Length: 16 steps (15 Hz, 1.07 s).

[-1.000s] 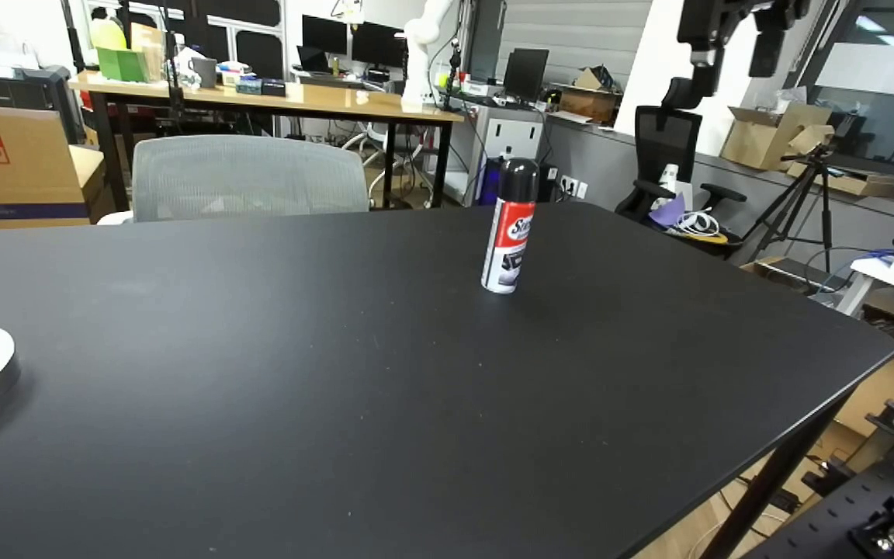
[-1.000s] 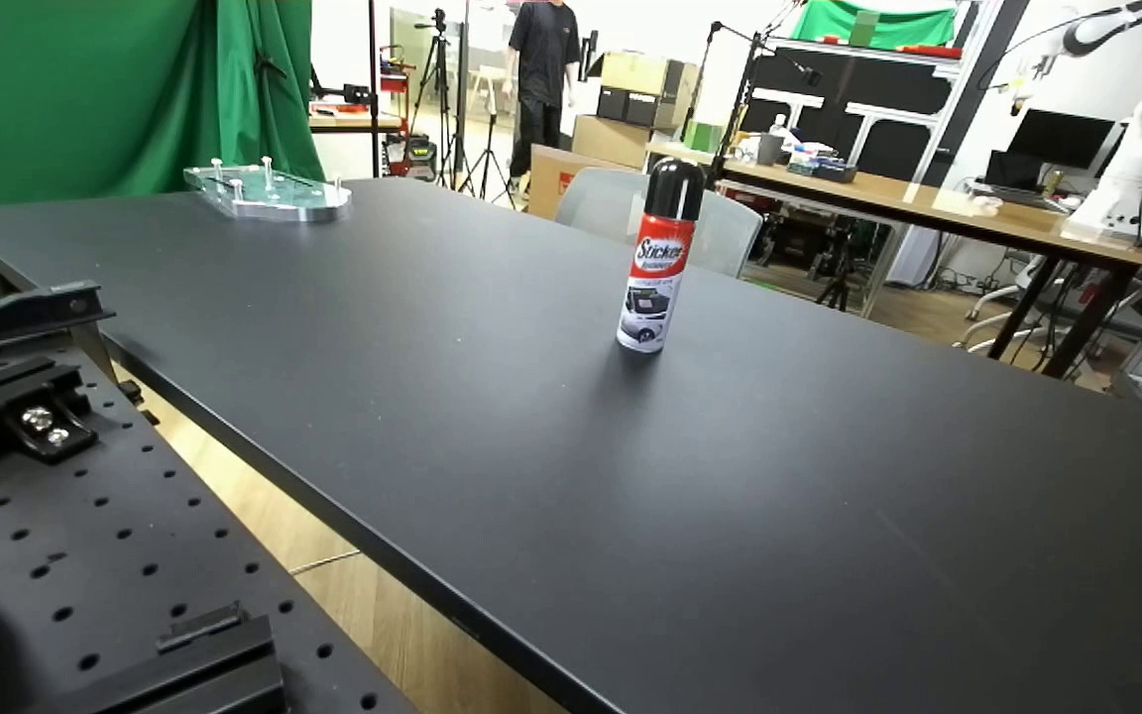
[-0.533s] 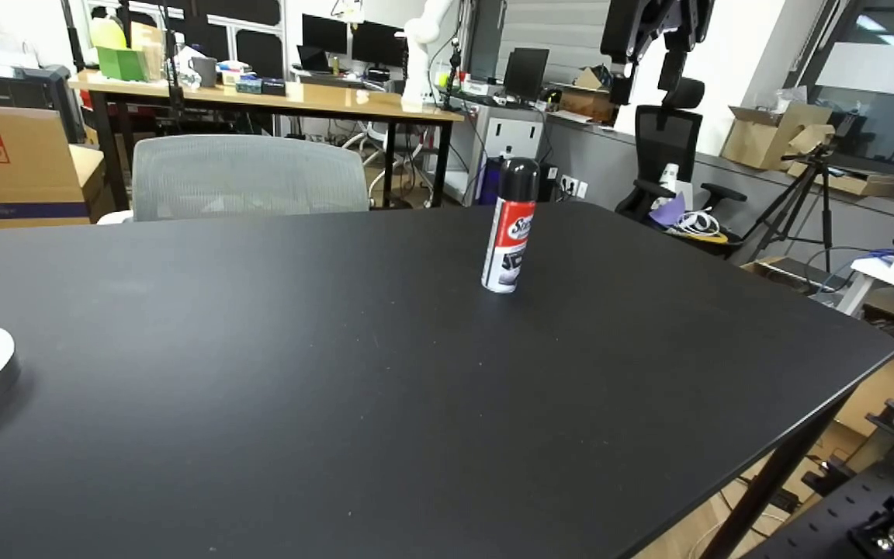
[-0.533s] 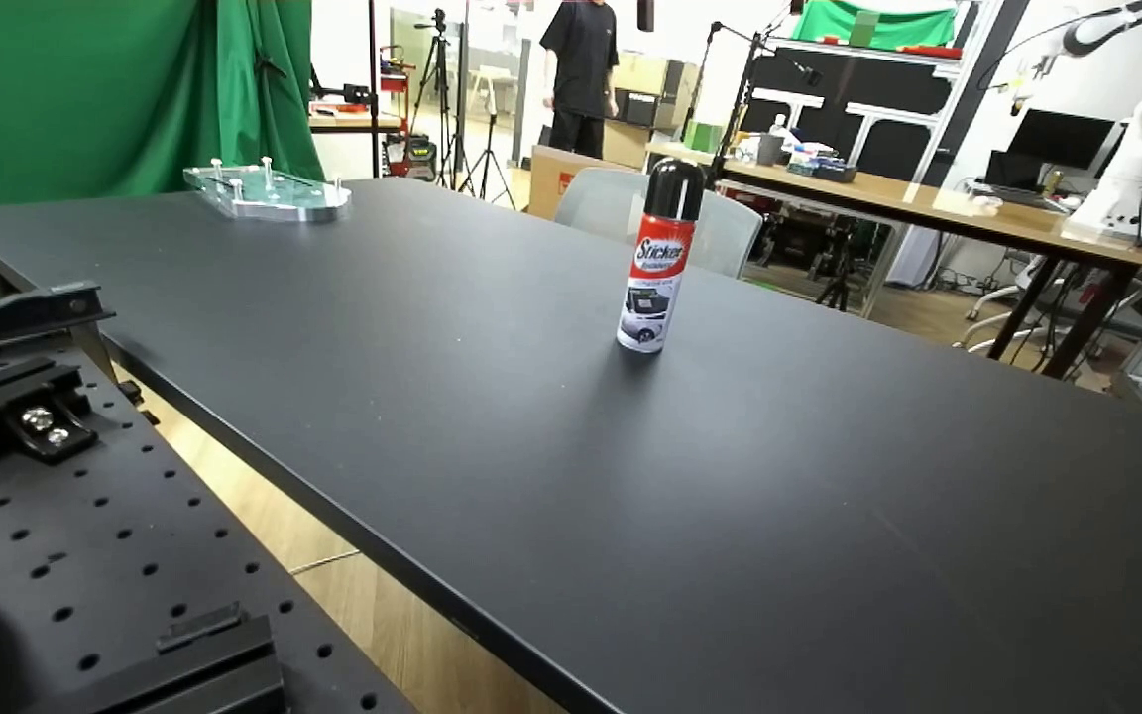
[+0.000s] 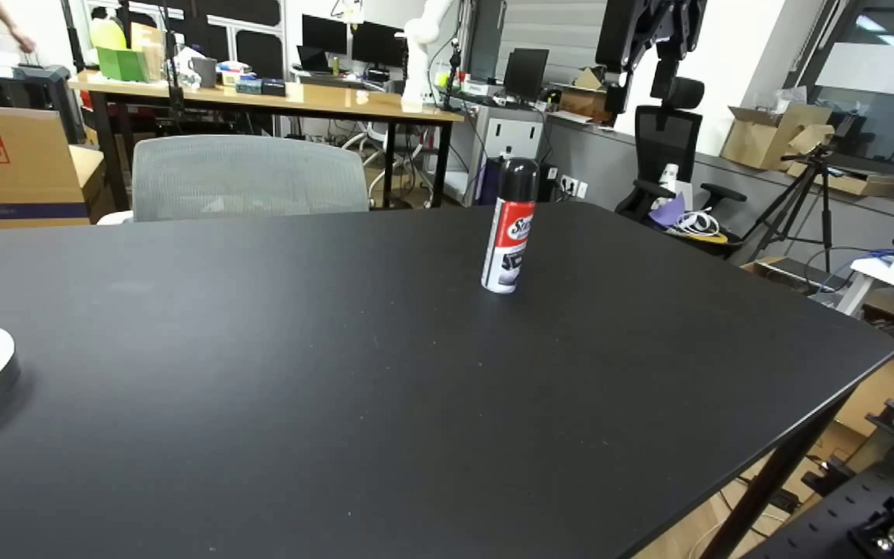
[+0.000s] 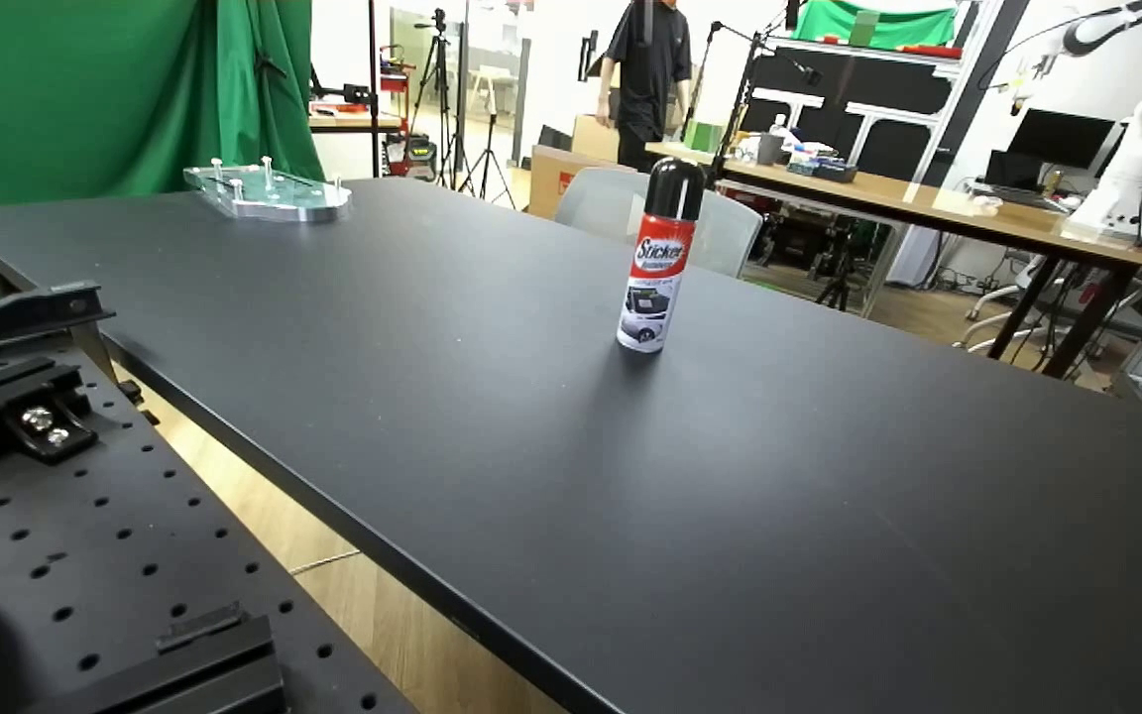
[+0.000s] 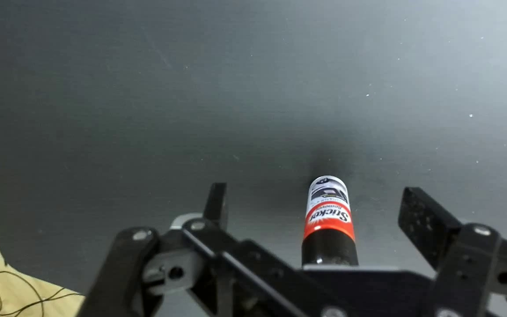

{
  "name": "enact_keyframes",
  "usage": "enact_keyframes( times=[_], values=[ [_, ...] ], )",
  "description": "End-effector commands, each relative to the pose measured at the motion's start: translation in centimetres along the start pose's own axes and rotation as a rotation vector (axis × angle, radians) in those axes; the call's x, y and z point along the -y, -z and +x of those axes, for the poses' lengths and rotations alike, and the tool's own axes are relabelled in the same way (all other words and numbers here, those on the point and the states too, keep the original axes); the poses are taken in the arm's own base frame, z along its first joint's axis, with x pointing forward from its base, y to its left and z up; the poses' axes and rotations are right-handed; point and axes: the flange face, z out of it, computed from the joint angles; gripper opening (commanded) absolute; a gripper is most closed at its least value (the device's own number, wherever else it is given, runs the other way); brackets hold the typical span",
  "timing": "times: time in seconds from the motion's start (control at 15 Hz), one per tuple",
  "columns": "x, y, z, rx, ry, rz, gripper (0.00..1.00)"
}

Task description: Remove the black lid from the spray can

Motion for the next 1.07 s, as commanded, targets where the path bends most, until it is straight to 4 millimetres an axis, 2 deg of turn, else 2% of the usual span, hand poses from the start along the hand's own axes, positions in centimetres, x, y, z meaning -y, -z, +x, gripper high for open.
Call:
enact_keyframes(
  times=[0.0,0.33,0.53,0.73,1.0],
  values=[
    [-0.9,-1.6,3.5,0.016,0.040,0.009,1.00],
    [-1.3,-3.4,8.2,0.031,0.082,0.019,1.00],
    [-0.7,-3.9,10.6,0.035,0.132,0.043,1.00],
    [0.3,-4.5,12.1,0.049,0.172,0.077,1.00],
    [1.1,-5.7,13.2,0.088,0.194,0.092,1.00]
  ],
)
